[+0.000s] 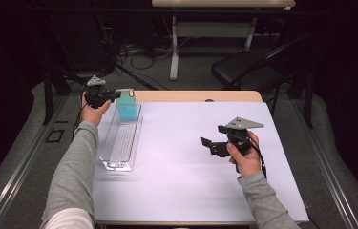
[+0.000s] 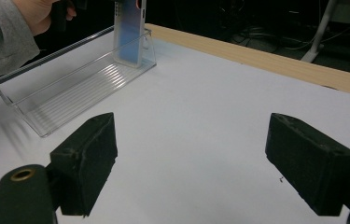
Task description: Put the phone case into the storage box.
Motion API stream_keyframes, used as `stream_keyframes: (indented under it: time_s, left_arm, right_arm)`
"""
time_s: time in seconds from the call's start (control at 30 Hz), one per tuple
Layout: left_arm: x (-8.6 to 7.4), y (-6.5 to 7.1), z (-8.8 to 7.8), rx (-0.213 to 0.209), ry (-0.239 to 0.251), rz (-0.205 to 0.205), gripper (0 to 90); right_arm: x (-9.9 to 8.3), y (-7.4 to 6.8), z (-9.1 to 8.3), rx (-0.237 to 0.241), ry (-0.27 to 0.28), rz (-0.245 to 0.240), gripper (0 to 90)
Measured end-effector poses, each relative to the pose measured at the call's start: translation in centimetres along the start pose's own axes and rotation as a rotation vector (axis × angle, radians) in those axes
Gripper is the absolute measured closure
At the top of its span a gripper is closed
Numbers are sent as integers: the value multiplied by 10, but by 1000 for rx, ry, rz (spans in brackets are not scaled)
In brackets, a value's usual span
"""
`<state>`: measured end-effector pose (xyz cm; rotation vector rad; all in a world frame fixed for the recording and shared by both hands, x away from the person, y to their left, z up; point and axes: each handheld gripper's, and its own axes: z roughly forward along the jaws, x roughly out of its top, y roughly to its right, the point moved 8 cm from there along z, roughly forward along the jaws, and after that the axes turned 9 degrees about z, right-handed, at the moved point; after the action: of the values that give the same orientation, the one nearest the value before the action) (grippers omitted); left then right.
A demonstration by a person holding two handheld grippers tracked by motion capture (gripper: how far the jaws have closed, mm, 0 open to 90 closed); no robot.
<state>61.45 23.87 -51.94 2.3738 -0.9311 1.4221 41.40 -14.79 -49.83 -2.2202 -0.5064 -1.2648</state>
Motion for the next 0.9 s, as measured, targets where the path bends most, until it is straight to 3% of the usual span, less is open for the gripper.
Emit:
stream_keyframes:
  time_s: [0.9]
  left_arm:
    - [-1, -4, 3, 42, -3, -12, 728]
  right_arm:
    - [-1, 0, 0, 0, 0, 3, 170]
